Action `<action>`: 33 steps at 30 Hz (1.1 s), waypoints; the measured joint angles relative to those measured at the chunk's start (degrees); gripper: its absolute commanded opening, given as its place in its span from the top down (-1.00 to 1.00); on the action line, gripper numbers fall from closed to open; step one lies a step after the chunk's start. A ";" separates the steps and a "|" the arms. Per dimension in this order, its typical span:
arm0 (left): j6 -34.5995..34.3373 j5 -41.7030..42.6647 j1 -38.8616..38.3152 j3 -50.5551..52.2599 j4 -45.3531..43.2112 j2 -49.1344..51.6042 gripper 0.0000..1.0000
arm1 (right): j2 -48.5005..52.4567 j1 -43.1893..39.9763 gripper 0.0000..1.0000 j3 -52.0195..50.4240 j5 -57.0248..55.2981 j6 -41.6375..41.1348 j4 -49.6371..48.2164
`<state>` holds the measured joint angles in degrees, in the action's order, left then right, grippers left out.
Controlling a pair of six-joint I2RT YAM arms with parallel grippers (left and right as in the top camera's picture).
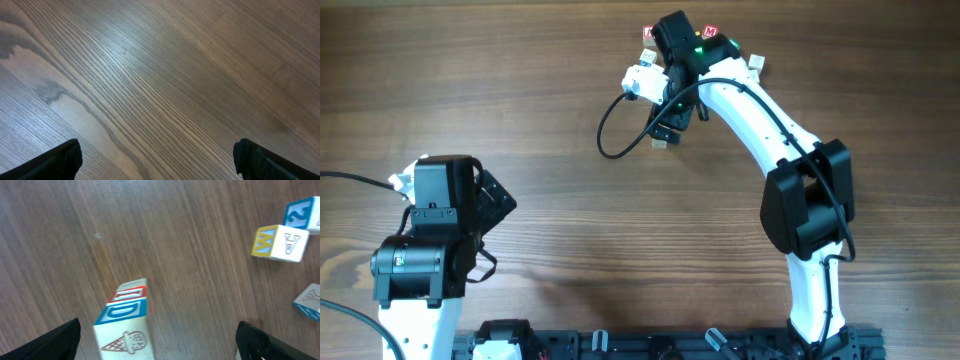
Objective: Form a tower
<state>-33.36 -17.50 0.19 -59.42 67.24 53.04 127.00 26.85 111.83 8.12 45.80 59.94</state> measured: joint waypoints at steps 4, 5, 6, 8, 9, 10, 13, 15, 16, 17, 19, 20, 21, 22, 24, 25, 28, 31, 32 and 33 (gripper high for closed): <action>0.00 0.00 0.00 0.00 0.00 0.00 -1.00 | 0.00 0.00 -1.00 0.00 2.43 1.62 1.22; 0.00 0.00 0.00 0.00 0.00 0.00 -1.00 | 0.02 0.00 -0.99 0.00 2.82 2.10 1.33; 0.00 0.00 0.00 0.00 0.00 0.00 -1.00 | 0.15 0.00 -1.00 0.00 3.08 2.34 1.33; 0.00 0.00 0.00 0.00 0.00 0.00 -1.00 | 0.90 0.00 -0.99 0.00 3.45 2.51 1.33; 0.00 0.00 0.00 0.00 0.00 0.00 -1.00 | 1.33 0.00 -0.99 0.00 3.48 2.51 1.31; 0.00 0.00 0.00 0.00 0.00 0.00 -1.00 | 2.32 0.00 -0.99 0.00 3.48 2.51 1.31; 0.00 0.00 0.00 0.00 0.00 0.00 -1.00 | 3.98 0.00 -0.99 -0.07 3.43 2.51 1.22; 0.00 0.00 0.00 0.00 0.00 0.00 -1.00 | 4.07 0.00 -0.99 -0.04 3.43 2.51 1.20; 0.00 0.00 0.00 0.00 0.00 0.00 -1.00 | 4.07 0.00 -0.99 -0.07 3.43 2.54 1.20; 0.00 0.00 0.00 0.00 0.00 0.00 -1.00 | 4.09 0.00 -0.95 -0.07 3.41 2.51 1.18; 0.00 0.00 0.00 0.00 0.00 0.00 -1.00 | 4.17 0.00 -0.89 -0.07 3.30 2.54 1.03; 0.00 0.00 0.00 0.00 0.00 0.00 -1.00 | 4.35 0.00 -0.87 -0.04 2.89 2.54 1.05; 0.02 0.00 0.00 0.00 0.00 0.00 -1.00 | 4.52 0.00 -0.84 -0.04 2.56 2.56 1.01; 0.00 0.00 0.00 0.00 0.00 0.00 -1.00 | 4.74 0.00 -0.81 -0.07 2.34 2.54 0.94; 0.00 0.00 0.00 0.00 0.00 0.00 -1.00 | 5.25 0.00 -0.70 -0.07 2.10 2.54 0.81; 0.00 0.00 0.00 0.00 0.00 0.00 -1.00 | 5.29 0.00 -0.68 -0.04 1.88 2.71 0.81; 0.00 0.00 0.00 0.00 0.00 0.00 -1.00 | 5.29 0.00 -0.57 -0.07 1.44 2.80 0.79; 0.00 0.00 0.00 0.00 0.00 0.00 -1.00 | 5.29 0.00 -0.44 -0.07 1.01 2.97 0.68; 0.00 0.00 0.00 0.00 0.00 0.00 -1.00 | 5.29 0.00 -0.43 -0.04 0.87 2.97 0.63; 0.00 0.00 0.00 0.00 0.00 0.00 -1.00 | 5.29 0.00 -0.42 -0.07 0.81 3.13 0.63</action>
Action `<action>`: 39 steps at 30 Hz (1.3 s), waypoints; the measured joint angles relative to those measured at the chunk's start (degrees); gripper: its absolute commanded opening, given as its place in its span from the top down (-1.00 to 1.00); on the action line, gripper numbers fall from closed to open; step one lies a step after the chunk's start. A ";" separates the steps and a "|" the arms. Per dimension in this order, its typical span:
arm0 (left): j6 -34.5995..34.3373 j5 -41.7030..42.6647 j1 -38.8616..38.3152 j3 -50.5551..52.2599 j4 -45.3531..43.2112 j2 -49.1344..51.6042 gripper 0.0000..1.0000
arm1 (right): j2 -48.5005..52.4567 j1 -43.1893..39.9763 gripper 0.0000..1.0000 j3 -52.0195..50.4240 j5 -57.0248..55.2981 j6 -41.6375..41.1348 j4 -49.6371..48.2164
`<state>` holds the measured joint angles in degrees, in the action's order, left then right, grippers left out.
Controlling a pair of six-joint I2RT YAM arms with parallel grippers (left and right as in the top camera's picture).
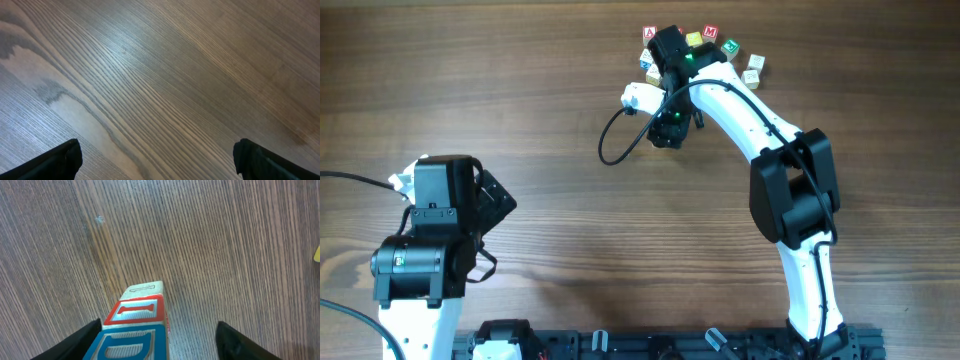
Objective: Form a tower
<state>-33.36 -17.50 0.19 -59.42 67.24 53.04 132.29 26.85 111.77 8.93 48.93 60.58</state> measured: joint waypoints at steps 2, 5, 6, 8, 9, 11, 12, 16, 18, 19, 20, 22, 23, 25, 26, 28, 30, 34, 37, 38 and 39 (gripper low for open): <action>0.00 0.00 0.00 0.00 0.00 0.00 -1.00 | 0.00 0.00 -0.35 0.00 0.00 0.04 0.00; 0.00 0.00 0.00 0.00 0.00 0.00 -1.00 | 0.00 0.00 -0.28 0.02 0.00 0.15 -0.02; 0.00 0.00 0.00 0.00 0.00 0.00 -1.00 | 0.00 0.00 -0.24 0.00 0.00 0.24 -0.02; 0.00 0.00 0.00 0.00 0.00 0.00 -1.00 | 0.00 0.00 -0.18 0.00 0.00 0.26 -0.02; 0.00 0.00 0.00 0.00 0.00 0.00 -1.00 | 0.00 0.00 -0.13 0.02 0.00 0.26 -0.02; 0.00 0.00 0.00 0.00 0.00 0.00 -1.00 | 0.00 0.00 -0.09 0.00 0.00 0.28 -0.02; 0.02 0.00 0.00 0.00 0.00 0.00 -1.00 | 0.00 0.00 -0.08 0.00 0.00 0.26 -0.02; 0.00 0.00 0.00 0.00 0.00 0.00 -1.00 | 0.00 0.00 0.06 0.00 0.00 0.33 -0.09; 0.02 0.00 0.00 0.00 0.00 0.00 -1.00 | 0.00 0.00 0.05 0.00 0.00 0.44 -0.07; 0.00 0.00 0.00 0.00 0.00 0.00 -1.00 | 0.00 0.00 0.05 0.00 0.00 0.46 -0.07; 0.00 0.00 0.00 0.00 0.00 0.00 -1.00 | 0.00 0.00 0.05 0.02 0.00 0.46 -0.04; 0.00 0.00 0.00 0.00 0.00 0.00 -1.00 | 0.00 0.00 0.07 0.02 -0.02 0.46 -0.04; 0.00 0.00 0.00 0.00 0.00 0.00 -1.00 | 0.00 0.00 0.07 0.02 0.00 0.46 0.00; 0.00 0.00 0.00 0.00 0.00 0.00 -1.00 | 0.00 0.00 0.12 0.02 0.00 0.68 0.61; 0.00 0.00 0.00 0.00 0.00 0.00 -1.00 | 0.00 0.00 0.15 0.02 0.00 0.79 0.74; 0.00 0.00 0.00 0.00 0.00 0.00 -1.00 | -0.02 0.00 0.20 0.02 0.00 0.94 1.03; 0.02 0.00 0.00 0.00 0.00 0.00 -1.00 | -0.42 0.00 0.21 0.02 0.02 1.05 1.09; 0.00 0.00 0.00 0.00 0.00 0.00 -1.00 | -1.55 0.00 0.06 0.04 0.07 1.31 1.14; 0.02 0.00 0.00 0.00 0.00 0.00 -1.00 | -1.60 0.00 -0.04 0.04 0.92 1.66 1.44; 0.00 0.00 0.00 0.00 0.00 0.00 -1.00 | -1.62 0.00 -0.04 0.04 1.86 1.75 1.64; 0.00 0.00 0.00 0.00 0.00 0.00 -1.00 | -1.62 0.07 -0.04 0.04 2.38 1.75 1.77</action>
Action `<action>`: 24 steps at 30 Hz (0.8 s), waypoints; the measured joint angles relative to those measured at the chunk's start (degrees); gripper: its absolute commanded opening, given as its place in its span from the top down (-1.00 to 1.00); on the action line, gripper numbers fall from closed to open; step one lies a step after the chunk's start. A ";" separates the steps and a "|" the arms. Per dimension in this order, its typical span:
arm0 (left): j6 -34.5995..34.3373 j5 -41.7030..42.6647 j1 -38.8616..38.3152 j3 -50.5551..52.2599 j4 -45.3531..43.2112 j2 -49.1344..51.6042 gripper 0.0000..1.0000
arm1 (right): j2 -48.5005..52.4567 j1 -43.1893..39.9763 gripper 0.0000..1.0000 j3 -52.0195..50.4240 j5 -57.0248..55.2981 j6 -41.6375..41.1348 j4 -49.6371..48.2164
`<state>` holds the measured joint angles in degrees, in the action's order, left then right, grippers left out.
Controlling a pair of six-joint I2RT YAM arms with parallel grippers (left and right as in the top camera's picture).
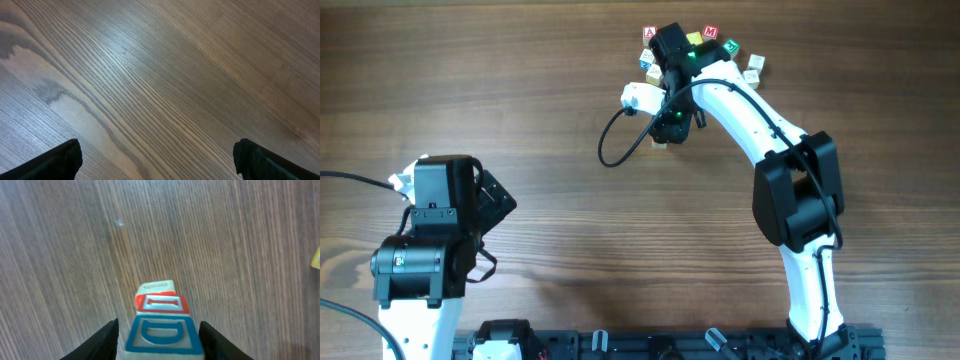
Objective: Form a tower
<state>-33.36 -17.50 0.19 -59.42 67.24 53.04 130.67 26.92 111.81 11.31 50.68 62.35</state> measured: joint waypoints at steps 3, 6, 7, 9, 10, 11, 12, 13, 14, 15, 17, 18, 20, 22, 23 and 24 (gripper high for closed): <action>0.00 0.00 0.00 0.00 0.00 0.00 -1.00 | 0.00 0.42 -0.01 0.00 0.72 0.00 0.00; 0.00 0.00 0.00 0.00 0.00 0.00 -1.00 | 0.00 0.70 0.05 0.00 0.74 0.00 -0.02; 0.00 0.00 0.00 0.00 0.00 0.00 -1.00 | 0.00 0.70 0.05 0.00 0.72 0.00 -0.02; 0.00 0.00 0.00 0.00 0.00 0.00 -1.00 | 0.00 0.68 -0.01 0.00 0.72 0.00 -0.02; 0.00 0.00 0.00 0.00 0.00 0.00 -1.00 | 0.00 0.70 -0.02 0.00 0.72 0.00 -0.02; 0.00 0.00 0.00 0.00 0.00 0.00 -1.00 | 0.00 0.70 -0.01 0.00 0.72 0.00 -0.02; 0.00 0.00 0.00 0.00 0.00 0.00 -1.00 | 0.00 0.70 0.02 0.00 0.68 0.00 -0.04; 0.00 0.00 0.00 0.00 0.00 0.00 -1.00 | 0.00 0.70 0.05 0.00 0.63 0.00 -0.04; 0.00 0.00 0.00 0.00 0.00 0.00 -1.00 | 0.02 0.70 0.06 0.00 0.63 0.00 -0.04; 0.00 0.00 0.00 0.00 0.00 0.00 -1.00 | 0.00 0.70 0.09 0.00 0.61 0.00 -0.04; 0.00 0.00 0.00 0.00 0.00 0.00 -1.00 | 0.02 0.70 0.10 0.00 0.42 0.00 -0.04; 0.00 0.00 0.00 0.00 0.00 0.00 -1.00 | 0.02 0.70 0.10 0.00 0.28 0.00 -0.04; 0.02 0.00 0.00 0.00 0.00 0.00 -1.00 | 0.02 0.70 0.07 0.00 0.24 0.00 -0.02; 0.00 0.00 0.00 0.00 0.00 0.00 -1.00 | 0.02 0.70 0.07 0.00 0.24 0.00 -0.02; 0.00 0.00 0.00 0.00 0.02 0.00 -1.00 | 0.02 0.70 0.05 0.00 0.22 0.00 0.00; 0.00 0.00 0.00 0.00 0.00 0.00 -1.00 | 0.02 0.70 0.02 0.00 0.17 0.00 0.00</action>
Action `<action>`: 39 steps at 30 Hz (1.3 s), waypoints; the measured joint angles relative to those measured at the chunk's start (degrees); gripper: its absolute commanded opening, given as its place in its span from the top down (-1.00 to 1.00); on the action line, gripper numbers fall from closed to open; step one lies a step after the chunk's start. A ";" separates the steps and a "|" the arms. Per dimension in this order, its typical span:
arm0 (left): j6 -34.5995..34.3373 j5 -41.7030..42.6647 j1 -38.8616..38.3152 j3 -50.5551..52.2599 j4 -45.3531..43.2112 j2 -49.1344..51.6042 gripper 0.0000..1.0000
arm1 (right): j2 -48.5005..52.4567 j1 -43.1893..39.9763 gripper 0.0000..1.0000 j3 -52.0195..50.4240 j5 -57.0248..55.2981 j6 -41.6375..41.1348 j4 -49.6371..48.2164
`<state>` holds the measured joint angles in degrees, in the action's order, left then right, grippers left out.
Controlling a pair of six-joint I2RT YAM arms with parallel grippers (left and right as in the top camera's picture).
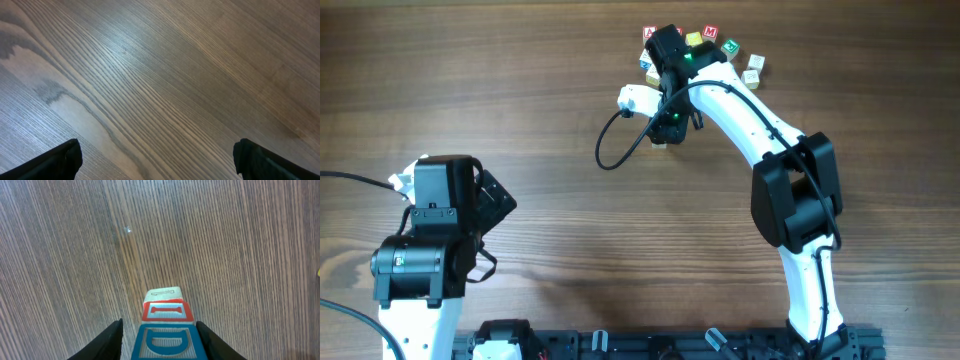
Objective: Form a tower
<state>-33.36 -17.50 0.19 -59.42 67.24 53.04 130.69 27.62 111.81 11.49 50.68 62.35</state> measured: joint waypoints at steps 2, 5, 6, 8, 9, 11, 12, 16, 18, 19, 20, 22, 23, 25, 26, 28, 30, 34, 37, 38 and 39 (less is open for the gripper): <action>0.00 0.00 0.00 0.00 0.00 0.00 -1.00 | 0.00 0.00 -0.05 0.00 -0.17 0.00 0.26; 0.00 0.00 0.00 0.00 0.00 0.00 -1.00 | 0.00 0.00 -0.08 0.00 -0.39 0.00 0.31; 0.00 0.00 0.00 0.00 0.00 0.00 -1.00 | 0.00 0.00 -0.08 0.00 -0.50 0.00 0.28; 0.00 0.00 0.00 0.00 0.00 0.00 -1.00 | 0.00 0.00 -0.08 0.00 -0.76 0.00 0.26; 0.00 0.00 0.00 0.00 0.00 0.00 -1.00 | 0.00 0.00 -0.08 0.00 -0.83 0.00 0.26; 0.00 0.00 0.00 0.00 0.00 0.00 -1.00 | 0.00 0.00 -0.09 0.00 -0.98 0.00 0.22; 0.02 0.00 0.00 0.00 0.00 0.00 -1.00 | 0.00 0.00 -0.09 0.00 -1.03 0.02 0.20; 0.00 0.00 0.00 0.00 0.00 0.00 -1.00 | 0.00 0.00 -0.04 -0.61 -1.07 0.00 -1.31; 0.00 0.00 0.00 0.00 0.00 0.00 -1.00 | 0.02 -0.02 0.01 -0.96 -1.11 0.00 -1.51; 0.00 0.00 0.00 0.00 0.00 0.00 -1.00 | 0.02 -0.02 0.07 -0.96 -1.14 0.00 -1.60; 0.00 0.00 0.00 0.00 0.00 0.00 -1.00 | 0.02 0.00 0.11 -0.96 -1.22 0.00 -1.60; 0.00 0.00 0.00 0.00 0.00 0.00 -1.00 | 0.02 0.00 0.19 -1.01 -1.22 0.00 -1.60; 0.00 0.00 0.00 0.00 0.00 0.00 -1.00 | 0.00 0.00 0.24 -1.01 -1.22 0.04 -1.57; 0.00 0.00 0.00 0.00 0.00 0.00 -1.00 | 0.02 0.00 0.45 -1.01 -1.25 0.00 -1.53; 0.00 0.00 0.00 0.00 0.00 0.00 -1.00 | 0.02 0.00 0.58 -1.01 -1.25 -0.02 -1.53; 0.00 0.00 0.00 0.00 0.00 0.00 -1.00 | 0.00 -0.02 0.63 -1.01 -1.22 0.09 -1.57; 0.00 0.00 0.00 0.00 0.00 0.00 -1.00 | 0.00 -0.02 0.63 -1.01 -1.22 0.07 -1.57; 0.00 0.00 0.00 0.00 0.00 0.00 -1.00 | 0.02 -0.02 0.81 -1.01 -1.22 0.11 -1.57; 0.00 0.00 0.00 0.00 0.00 0.00 -1.00 | 0.02 -0.02 0.81 -1.01 -1.22 0.66 -1.57; 0.00 0.00 0.00 0.00 0.00 0.00 -1.00 | 0.02 -0.02 0.82 -1.01 -1.22 0.83 -1.57; 0.00 0.00 0.00 0.00 0.00 0.00 -1.00 | 0.00 -0.02 0.82 -1.01 -1.22 1.16 -1.57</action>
<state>-33.36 -17.50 0.19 -59.42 67.24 53.04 130.69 27.59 110.80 10.26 51.83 60.77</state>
